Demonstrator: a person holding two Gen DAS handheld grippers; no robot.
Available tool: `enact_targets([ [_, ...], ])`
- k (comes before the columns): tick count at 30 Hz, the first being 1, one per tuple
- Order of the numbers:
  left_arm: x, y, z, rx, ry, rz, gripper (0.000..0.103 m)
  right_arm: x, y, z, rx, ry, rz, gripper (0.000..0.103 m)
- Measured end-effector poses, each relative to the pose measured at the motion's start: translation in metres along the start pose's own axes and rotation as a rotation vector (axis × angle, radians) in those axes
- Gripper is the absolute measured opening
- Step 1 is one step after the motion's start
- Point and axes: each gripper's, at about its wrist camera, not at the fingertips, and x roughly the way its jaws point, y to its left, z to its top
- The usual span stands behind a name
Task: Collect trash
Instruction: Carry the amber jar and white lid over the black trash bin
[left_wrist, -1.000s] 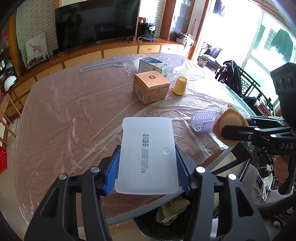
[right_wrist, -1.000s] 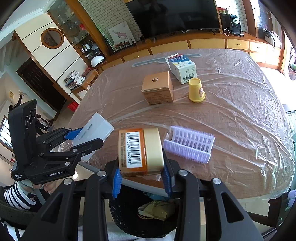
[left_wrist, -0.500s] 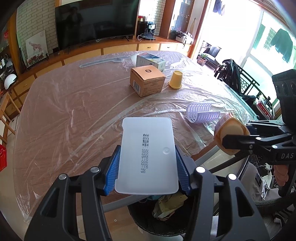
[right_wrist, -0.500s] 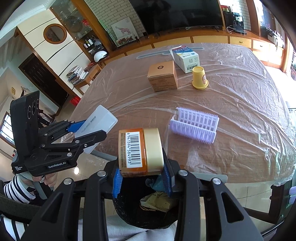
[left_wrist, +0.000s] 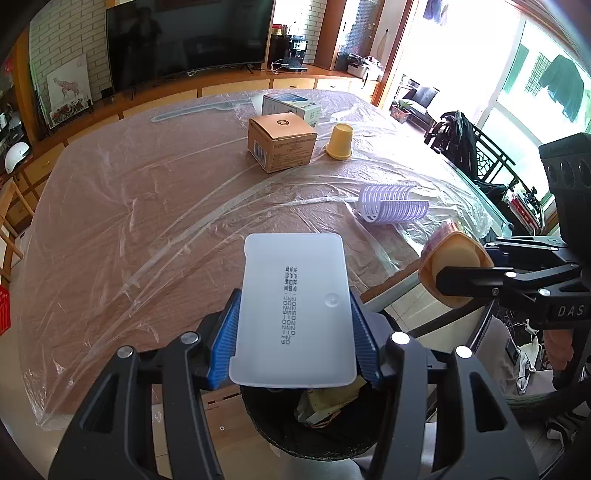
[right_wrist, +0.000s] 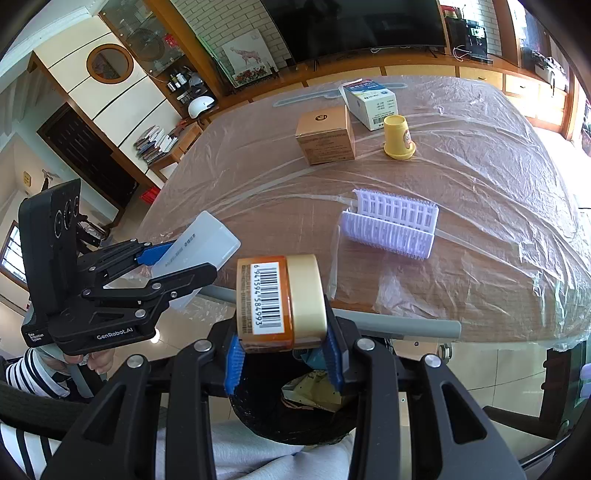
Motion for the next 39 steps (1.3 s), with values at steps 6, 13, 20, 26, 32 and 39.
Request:
enact_targets([
  [6,-0.002,-0.001,-0.001,0.002,-0.004,-0.003,0.056,0.002,0.003,-0.001,-0.016,0.006,0.008,0.035],
  [13,-0.002,-0.007,-0.007,0.012,0.006,-0.005,0.055,0.001,0.007,-0.003,-0.037,0.014,0.007,0.035],
  [20,-0.006,-0.011,-0.012,0.013,-0.004,-0.001,0.055,-0.001,0.009,-0.008,-0.046,0.012,0.002,0.035],
  [26,-0.009,-0.016,-0.019,0.018,-0.003,-0.001,0.055,-0.004,0.012,-0.012,-0.054,0.014,-0.008,0.035],
  [32,-0.006,-0.02,-0.032,0.031,0.027,0.002,0.055,-0.001,0.01,-0.021,-0.063,0.033,-0.028,0.035],
  [39,-0.001,-0.023,-0.046,0.041,0.061,0.0,0.055,0.007,0.003,-0.033,-0.064,0.082,-0.047,0.035],
])
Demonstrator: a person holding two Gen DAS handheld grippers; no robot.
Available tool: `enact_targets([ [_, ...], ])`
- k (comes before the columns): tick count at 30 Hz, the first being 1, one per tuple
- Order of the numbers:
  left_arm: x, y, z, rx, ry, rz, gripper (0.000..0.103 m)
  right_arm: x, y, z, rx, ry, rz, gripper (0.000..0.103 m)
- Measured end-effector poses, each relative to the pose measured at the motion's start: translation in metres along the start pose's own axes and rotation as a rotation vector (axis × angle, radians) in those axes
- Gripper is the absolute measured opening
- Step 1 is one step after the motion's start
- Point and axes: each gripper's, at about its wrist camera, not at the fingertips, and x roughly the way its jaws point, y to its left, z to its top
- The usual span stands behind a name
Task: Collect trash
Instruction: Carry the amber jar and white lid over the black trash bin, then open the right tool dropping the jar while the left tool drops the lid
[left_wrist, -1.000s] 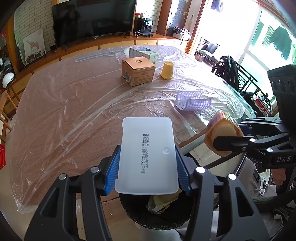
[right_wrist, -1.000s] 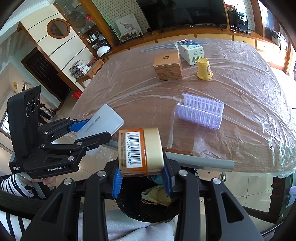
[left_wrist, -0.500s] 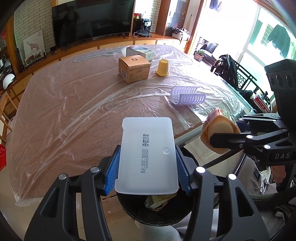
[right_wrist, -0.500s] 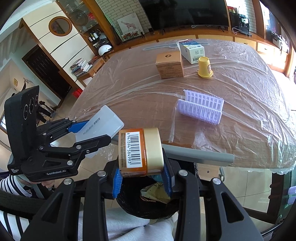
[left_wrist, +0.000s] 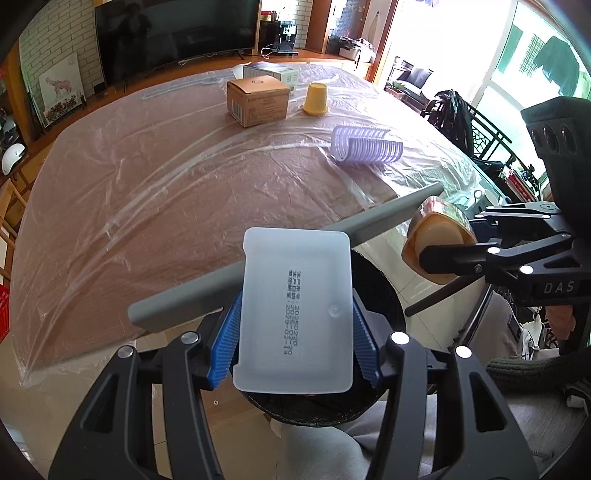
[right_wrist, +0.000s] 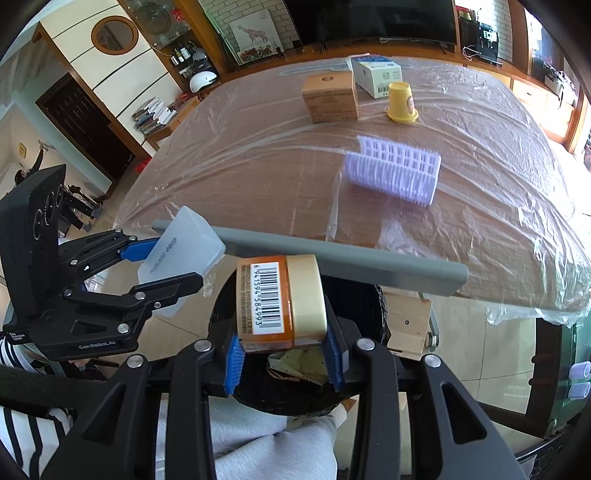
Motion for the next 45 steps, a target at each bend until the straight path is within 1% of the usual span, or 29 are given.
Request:
enact_targets([
  [5,-0.002,-0.006,-0.005,0.016,0.001,0.001,0.055,0.005,-0.002,-0.008,0.006,0.025,-0.001,0.035],
  [11,-0.002,-0.015,-0.01,0.037,0.015,-0.013,0.055,0.006,-0.001,-0.016,0.0,0.034,0.003,0.035],
  [16,-0.002,-0.024,-0.018,0.066,0.038,-0.028,0.055,0.007,0.001,-0.021,-0.012,0.047,0.006,0.035],
  [21,0.007,-0.027,-0.025,0.069,0.067,-0.031,0.055,0.014,0.001,-0.026,-0.012,0.069,0.004,0.035],
  [32,0.036,-0.018,-0.038,0.059,0.126,0.015,0.055,0.036,0.005,-0.029,-0.025,0.121,-0.035,0.035],
  [41,0.045,-0.015,-0.044,0.049,0.143,0.035,0.055,0.048,0.004,-0.032,-0.02,0.117,-0.089,0.035],
  [45,0.048,-0.011,-0.043,0.037,0.139,0.031,0.055,0.048,0.004,-0.032,-0.009,0.108,-0.092,0.036],
])
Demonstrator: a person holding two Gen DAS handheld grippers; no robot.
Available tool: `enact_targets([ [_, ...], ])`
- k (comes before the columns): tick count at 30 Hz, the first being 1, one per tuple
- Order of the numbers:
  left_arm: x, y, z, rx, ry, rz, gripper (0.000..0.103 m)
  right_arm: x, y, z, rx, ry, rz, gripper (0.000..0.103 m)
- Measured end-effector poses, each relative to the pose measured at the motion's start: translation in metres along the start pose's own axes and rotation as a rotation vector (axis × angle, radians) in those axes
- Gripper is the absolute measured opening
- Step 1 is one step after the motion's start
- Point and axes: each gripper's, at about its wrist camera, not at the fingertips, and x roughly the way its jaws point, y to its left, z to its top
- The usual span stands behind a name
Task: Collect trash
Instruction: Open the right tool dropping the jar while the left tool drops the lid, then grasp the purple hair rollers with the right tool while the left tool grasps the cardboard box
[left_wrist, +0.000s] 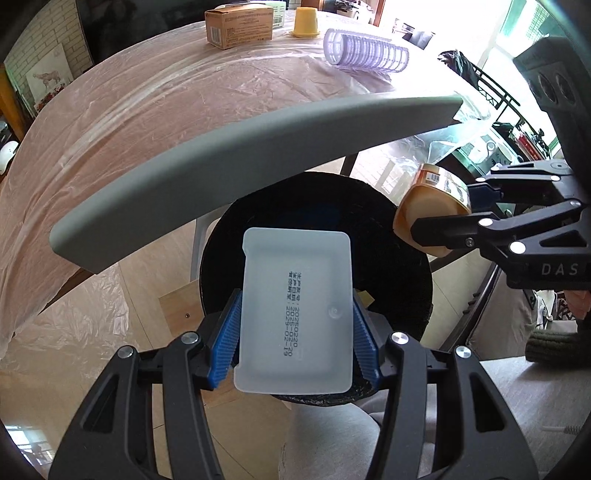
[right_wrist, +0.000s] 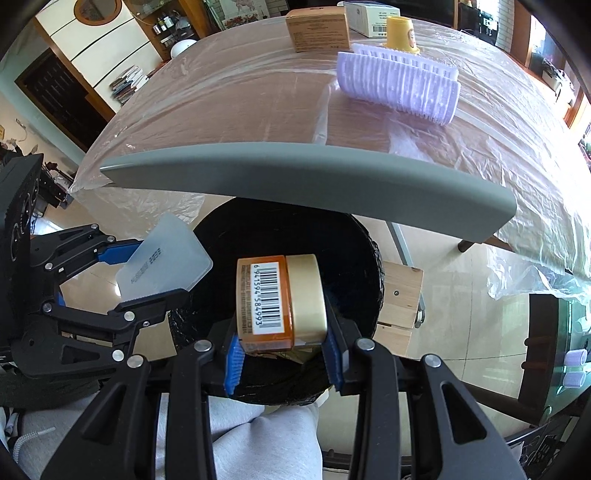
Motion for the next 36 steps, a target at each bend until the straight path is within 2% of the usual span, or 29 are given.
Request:
enact_targets([
  [1,0.0,0.001,0.001,-0.006,-0.002,-0.012,0.056,-0.001,0.0,0.0,0.001,-0.006,-0.002,0.037],
  [2,0.0,0.002,0.001,-0.012,-0.002,-0.013,0.062,-0.004,0.0,0.0,0.005,-0.025,-0.006,0.04],
  [3,-0.002,0.002,0.002,-0.015,-0.011,-0.007,0.073,-0.009,0.0,0.001,0.011,-0.042,-0.007,0.057],
  [4,-0.006,0.002,0.002,-0.016,-0.031,-0.001,0.077,-0.014,-0.001,0.001,0.017,-0.06,-0.013,0.071],
  [5,-0.011,0.002,0.003,-0.017,-0.047,0.003,0.083,-0.023,-0.001,0.001,0.027,-0.097,-0.026,0.073],
  [8,-0.022,0.005,0.004,-0.031,-0.07,0.019,0.083,-0.04,-0.005,0.004,0.043,-0.144,-0.055,0.075],
  [13,-0.057,0.016,0.013,-0.078,-0.156,0.011,0.083,-0.077,-0.018,0.009,0.126,-0.275,-0.122,0.098],
  [14,-0.064,0.018,0.015,-0.085,-0.177,0.011,0.083,-0.086,-0.02,0.011,0.141,-0.319,-0.144,0.099],
  [16,-0.081,0.023,0.023,-0.099,-0.239,0.022,0.09,-0.096,-0.025,0.015,0.162,-0.363,-0.173,0.099],
  [18,-0.093,0.027,0.034,-0.109,-0.292,0.041,0.096,-0.097,-0.03,0.023,0.188,-0.376,-0.194,0.099],
  [21,-0.102,0.032,0.055,-0.101,-0.336,0.078,0.097,-0.092,-0.036,0.034,0.232,-0.378,-0.174,0.099],
  [26,-0.098,0.044,0.096,-0.113,-0.348,0.115,0.097,-0.076,-0.033,0.053,0.238,-0.368,-0.181,0.099],
  [36,-0.052,0.063,0.175,-0.121,-0.285,0.076,0.097,-0.042,-0.029,0.077,0.252,-0.363,-0.253,0.099],
])
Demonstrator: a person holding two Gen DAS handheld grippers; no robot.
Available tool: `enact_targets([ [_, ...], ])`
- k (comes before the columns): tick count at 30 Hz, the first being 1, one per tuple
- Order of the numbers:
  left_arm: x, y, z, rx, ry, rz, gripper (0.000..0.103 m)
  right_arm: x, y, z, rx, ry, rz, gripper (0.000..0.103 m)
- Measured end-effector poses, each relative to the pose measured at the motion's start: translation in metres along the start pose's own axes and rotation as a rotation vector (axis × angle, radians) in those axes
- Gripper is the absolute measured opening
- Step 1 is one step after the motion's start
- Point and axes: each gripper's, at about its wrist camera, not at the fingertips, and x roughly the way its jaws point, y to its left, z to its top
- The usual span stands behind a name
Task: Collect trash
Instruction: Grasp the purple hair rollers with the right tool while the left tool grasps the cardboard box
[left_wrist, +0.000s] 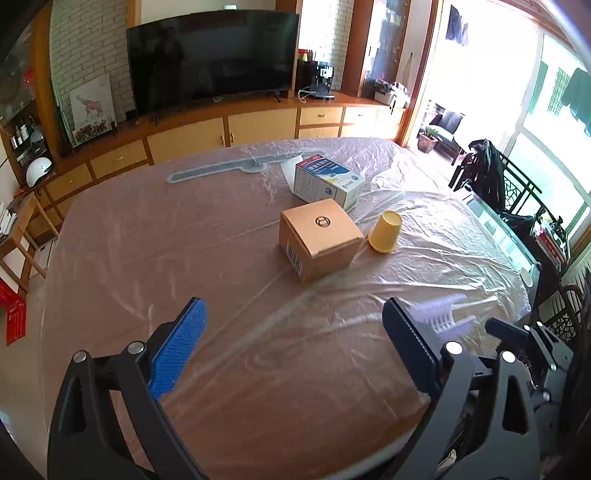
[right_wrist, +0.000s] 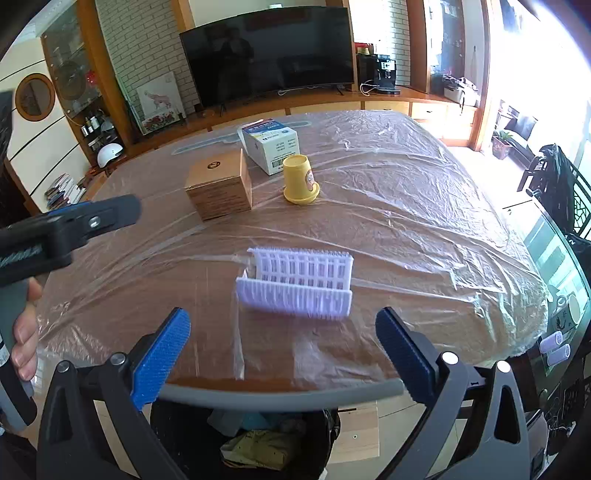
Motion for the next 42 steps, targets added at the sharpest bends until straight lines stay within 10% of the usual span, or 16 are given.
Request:
enact_targets([
  [26,0.114,-0.01,0.05,0.062,0.12,-0.045,0.097,0.057,0.01,0.025,0.087,-0.01,-0.131,0.098],
  [42,0.11,-0.002,0.045,0.117,0.081,-0.113,0.082,0.058,0.008,0.029,0.079,0.001,-0.073,0.072],
])
